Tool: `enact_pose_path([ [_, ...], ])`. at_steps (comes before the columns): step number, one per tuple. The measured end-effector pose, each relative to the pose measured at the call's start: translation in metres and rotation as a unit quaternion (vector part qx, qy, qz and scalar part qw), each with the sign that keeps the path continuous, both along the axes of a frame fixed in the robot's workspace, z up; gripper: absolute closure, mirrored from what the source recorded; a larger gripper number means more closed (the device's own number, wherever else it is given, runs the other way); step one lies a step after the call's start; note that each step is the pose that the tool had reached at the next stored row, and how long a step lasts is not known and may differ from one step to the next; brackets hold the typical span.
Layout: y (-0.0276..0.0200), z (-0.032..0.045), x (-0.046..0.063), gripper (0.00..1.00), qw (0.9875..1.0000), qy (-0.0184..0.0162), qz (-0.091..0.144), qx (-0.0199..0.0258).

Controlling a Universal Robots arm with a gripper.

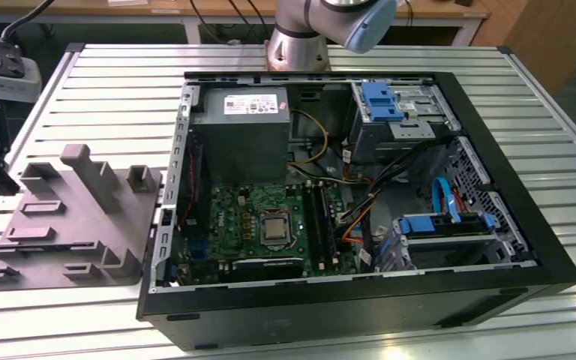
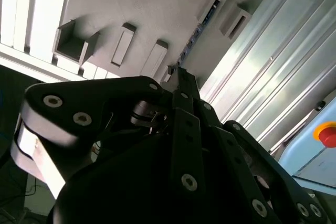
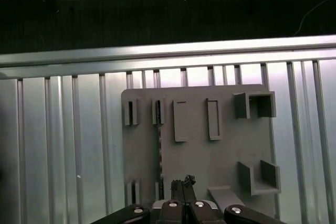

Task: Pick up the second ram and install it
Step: 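Pick up the second ram and move it above second insertion slot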

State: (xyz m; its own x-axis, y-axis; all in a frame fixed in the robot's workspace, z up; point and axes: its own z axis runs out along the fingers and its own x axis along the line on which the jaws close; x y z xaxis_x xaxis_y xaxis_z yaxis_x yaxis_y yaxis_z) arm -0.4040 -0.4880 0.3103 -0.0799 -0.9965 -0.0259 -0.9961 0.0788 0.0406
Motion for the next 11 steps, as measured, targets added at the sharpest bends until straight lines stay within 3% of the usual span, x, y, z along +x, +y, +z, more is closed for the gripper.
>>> enact_pose_path([
  [8, -0.0118, -0.0146, -0.003, 0.9, 1.0, 0.0, 0.005, 0.0006],
  [11, -0.0141, -0.0195, -0.003, 0.9, 1.0, 0.0, 0.007, 0.0008],
])
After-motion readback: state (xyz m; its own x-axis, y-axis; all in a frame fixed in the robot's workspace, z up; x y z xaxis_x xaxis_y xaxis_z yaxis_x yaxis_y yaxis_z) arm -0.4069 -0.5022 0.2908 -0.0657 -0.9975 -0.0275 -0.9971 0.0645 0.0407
